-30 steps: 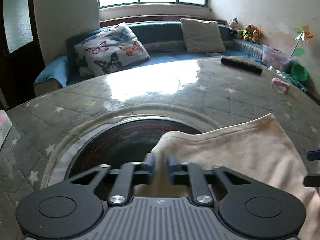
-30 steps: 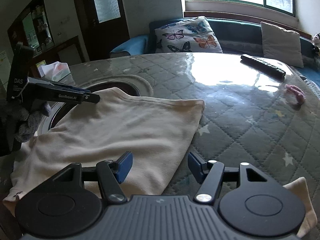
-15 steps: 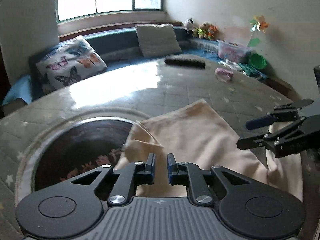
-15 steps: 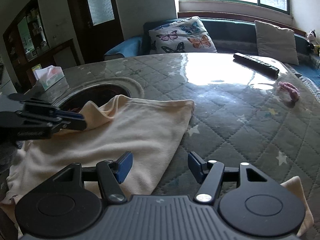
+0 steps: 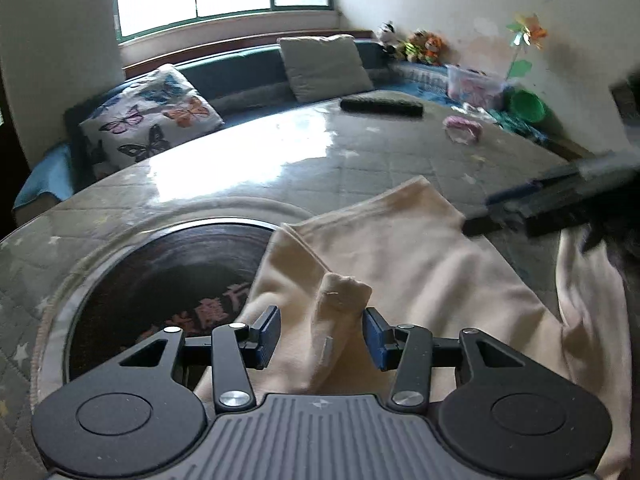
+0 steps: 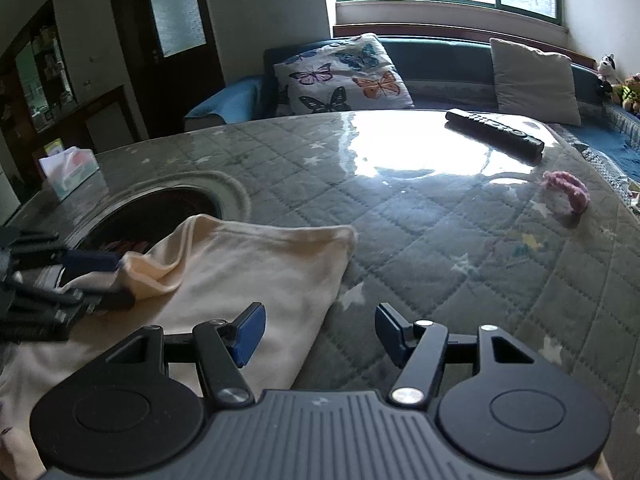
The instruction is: Fold clothes
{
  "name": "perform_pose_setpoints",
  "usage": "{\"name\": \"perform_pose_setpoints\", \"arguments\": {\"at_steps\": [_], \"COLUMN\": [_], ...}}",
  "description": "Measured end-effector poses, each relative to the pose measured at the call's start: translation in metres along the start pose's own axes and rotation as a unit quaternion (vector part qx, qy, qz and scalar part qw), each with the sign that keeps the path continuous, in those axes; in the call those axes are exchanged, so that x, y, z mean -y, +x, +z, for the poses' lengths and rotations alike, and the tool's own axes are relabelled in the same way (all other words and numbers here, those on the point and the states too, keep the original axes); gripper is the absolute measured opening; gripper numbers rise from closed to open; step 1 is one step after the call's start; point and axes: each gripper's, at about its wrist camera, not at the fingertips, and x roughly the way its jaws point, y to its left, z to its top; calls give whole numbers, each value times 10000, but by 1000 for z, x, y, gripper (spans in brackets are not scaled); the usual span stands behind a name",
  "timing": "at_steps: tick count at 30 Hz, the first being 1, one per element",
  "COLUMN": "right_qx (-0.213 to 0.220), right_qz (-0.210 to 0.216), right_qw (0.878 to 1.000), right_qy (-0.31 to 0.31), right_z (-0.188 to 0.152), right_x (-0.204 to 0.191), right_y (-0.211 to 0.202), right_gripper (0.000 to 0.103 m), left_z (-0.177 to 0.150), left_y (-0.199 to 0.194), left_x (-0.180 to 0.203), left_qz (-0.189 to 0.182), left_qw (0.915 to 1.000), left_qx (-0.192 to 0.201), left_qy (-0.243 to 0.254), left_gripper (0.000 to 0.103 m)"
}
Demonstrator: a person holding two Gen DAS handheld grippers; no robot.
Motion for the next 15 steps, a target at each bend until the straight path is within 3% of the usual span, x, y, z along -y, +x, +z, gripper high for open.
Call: {"name": "perform_pose_setpoints", "arguments": {"at_steps": [3, 5, 7, 9, 13, 15], "right_qx": [-67, -83, -101, -130, -163, -139], "right_qz": [-30, -49, -32, 13, 48, 27], "right_qw": [9997, 9995, 9994, 9993, 9992, 9992], "right_qy": [239, 297, 322, 341, 374, 372], "right_z": [7, 11, 14, 17, 24, 29], "right_x": [9, 13, 14, 14, 11, 9], "right_y": [11, 17, 23, 28, 36, 39], "right_gripper": [50, 46, 42, 36, 7, 4], "left_z": [-1, -2, -1, 1, 12, 19], "left_y": [6, 9, 9, 5, -7, -12], "left_x": [6, 5, -1, -11, -42, -61], "left_qz": [33, 7, 58, 74, 421, 604], "left_qw": [9998, 9999, 9999, 9998, 9972, 9944], "left_qx": [-67, -109, -95, -24, 218, 280], "left_qy": [157, 121, 28, -164, -585, -818], "left_gripper": [42, 20, 9, 7, 6, 6]}}
